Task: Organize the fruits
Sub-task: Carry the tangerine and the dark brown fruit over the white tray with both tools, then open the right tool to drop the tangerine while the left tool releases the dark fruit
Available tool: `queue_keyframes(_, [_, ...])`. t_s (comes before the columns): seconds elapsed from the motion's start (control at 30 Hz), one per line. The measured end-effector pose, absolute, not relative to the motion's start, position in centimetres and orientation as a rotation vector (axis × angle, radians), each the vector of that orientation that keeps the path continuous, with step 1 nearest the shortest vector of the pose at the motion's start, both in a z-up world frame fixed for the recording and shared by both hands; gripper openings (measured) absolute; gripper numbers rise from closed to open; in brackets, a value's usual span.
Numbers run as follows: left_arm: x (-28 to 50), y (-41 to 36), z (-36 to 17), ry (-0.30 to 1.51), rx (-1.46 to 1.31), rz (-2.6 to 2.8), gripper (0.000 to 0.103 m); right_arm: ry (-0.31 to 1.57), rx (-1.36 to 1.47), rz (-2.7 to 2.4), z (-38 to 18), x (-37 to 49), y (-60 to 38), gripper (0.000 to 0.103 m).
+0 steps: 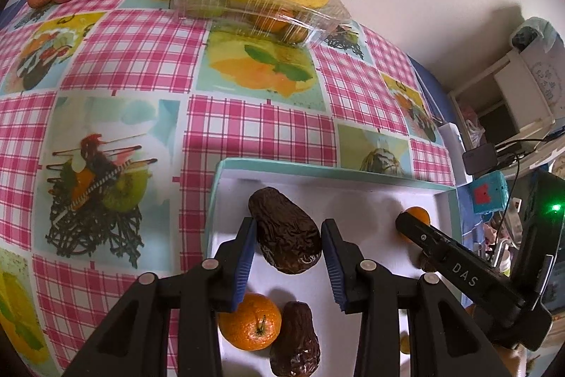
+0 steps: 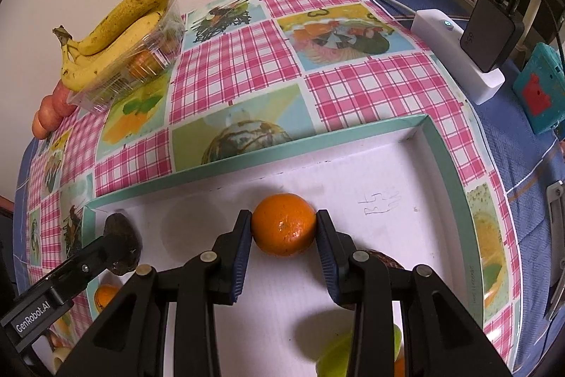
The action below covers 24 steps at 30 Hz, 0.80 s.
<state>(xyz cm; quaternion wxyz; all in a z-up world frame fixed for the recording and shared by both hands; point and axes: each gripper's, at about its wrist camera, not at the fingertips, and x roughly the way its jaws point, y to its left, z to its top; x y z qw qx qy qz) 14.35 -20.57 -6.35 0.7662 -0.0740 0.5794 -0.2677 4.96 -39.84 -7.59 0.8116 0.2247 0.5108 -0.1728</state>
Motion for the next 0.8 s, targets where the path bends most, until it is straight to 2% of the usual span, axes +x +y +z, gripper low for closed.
queue_keyframes(0.53, [14.6,-20.2,-5.8,1.283,-0.174,-0.556,0.042,1.093,0.459,-0.371,-6.8,5.1,-40.0,0.04])
queue_keyframes(0.63, [14.6,-20.0,-5.3,1.285,-0.18,-0.556,0.047,1.079,0.452,-0.373,-6.1,4.9,-40.0,0.041])
queue_keyframes(0.8, [14.8,-19.3,-3.9,1.263,-0.206,-0.565,0.048,1.046,0.434,-0.38,-4.2,4.6,-39.9,0.041])
